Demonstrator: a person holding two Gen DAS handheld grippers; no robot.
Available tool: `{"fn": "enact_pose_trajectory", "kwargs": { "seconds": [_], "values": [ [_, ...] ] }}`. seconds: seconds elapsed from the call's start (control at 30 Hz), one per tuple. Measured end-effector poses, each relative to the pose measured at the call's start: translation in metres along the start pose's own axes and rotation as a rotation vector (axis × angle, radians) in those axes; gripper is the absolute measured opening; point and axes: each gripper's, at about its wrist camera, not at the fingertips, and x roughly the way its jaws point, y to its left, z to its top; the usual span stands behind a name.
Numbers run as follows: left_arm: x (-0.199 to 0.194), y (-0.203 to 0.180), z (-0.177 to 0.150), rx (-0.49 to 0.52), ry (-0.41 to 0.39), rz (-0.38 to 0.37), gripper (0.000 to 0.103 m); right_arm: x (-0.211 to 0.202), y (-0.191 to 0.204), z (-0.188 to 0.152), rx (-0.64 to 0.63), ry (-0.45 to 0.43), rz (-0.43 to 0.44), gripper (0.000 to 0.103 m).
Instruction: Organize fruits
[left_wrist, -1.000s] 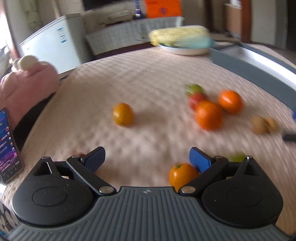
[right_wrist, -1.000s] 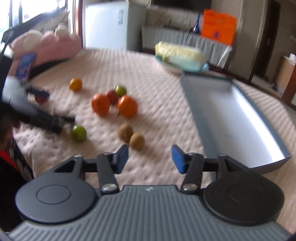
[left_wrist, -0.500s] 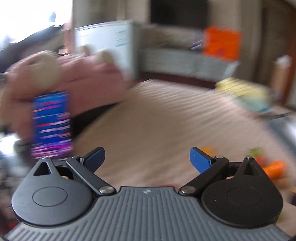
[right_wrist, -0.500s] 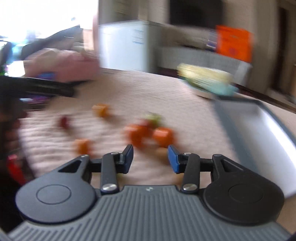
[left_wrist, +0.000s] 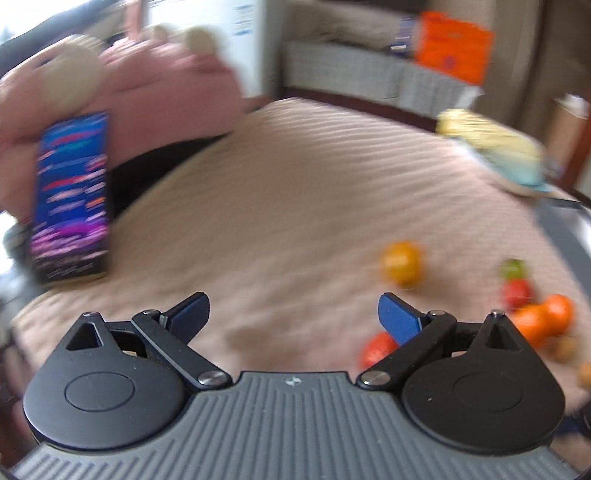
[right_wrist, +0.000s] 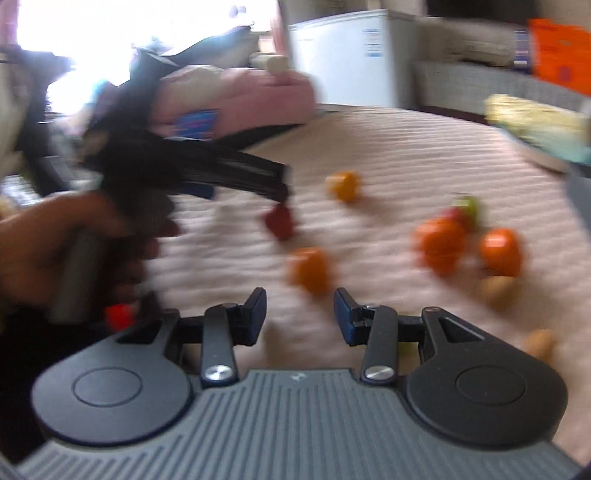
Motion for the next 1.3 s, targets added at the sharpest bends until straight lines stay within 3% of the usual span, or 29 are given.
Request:
{"fn": "enact_pose_trajectory", "kwargs": {
  "seconds": [0.1,0.2,0.3,0.43,0.53,0.7,0.83,0.9,1.0,1.13,1.3],
  "values": [
    [-0.009,-0.017,-0.003,0.043,-0.032,-0.062,0.1,-0.02,-0.01,-0.002,-0.01,-0.064,-0.042,0.046],
    [-0.02,-0.013,-0.003,0.021,-0.06,-0.093,0.1,-0.037,-0.006,-0.01,-0.042,-0.075,0.071,0.045],
    [-0.029,-0.003,-0.006,0.036,-0.051,-0.122,0.1,-0.036,0.002,-0.018,-0.089,-0.01,0.165,0.043],
    [-0.046,-0.002,-0.009,0.102,-0.057,-0.231,0.1,-0.019,-0.008,-0.017,-0.068,0.061,0.027,0.046],
    [-0.058,-0.015,-0.018,0.205,-0.091,-0.278,0.1,-0.016,-0.02,-0.009,-0.015,0.01,-0.021,0.045],
    [-0.051,-0.032,-0.025,0.315,-0.052,-0.328,0.1,-0.028,-0.026,-0.007,-0.041,-0.05,-0.116,0.045],
    [-0.019,-0.055,-0.032,0.362,0.05,-0.245,0.1,-0.047,-0.045,-0.006,0.014,-0.113,-0.187,0.046],
    [0.001,-0.061,-0.032,0.34,0.088,-0.186,0.103,-0.055,-0.052,-0.005,0.046,-0.139,-0.212,0.052],
    [0.012,-0.066,-0.021,0.249,0.061,-0.162,0.101,-0.065,-0.057,-0.005,0.082,-0.179,-0.272,0.066],
    [0.01,-0.076,-0.016,0.144,0.004,-0.176,0.101,-0.078,-0.064,-0.006,0.143,-0.213,-0.355,0.069],
    [0.004,-0.089,-0.02,0.142,0.011,-0.147,0.102,-0.106,-0.059,-0.016,0.191,-0.226,-0.418,0.071]
  ]
}}
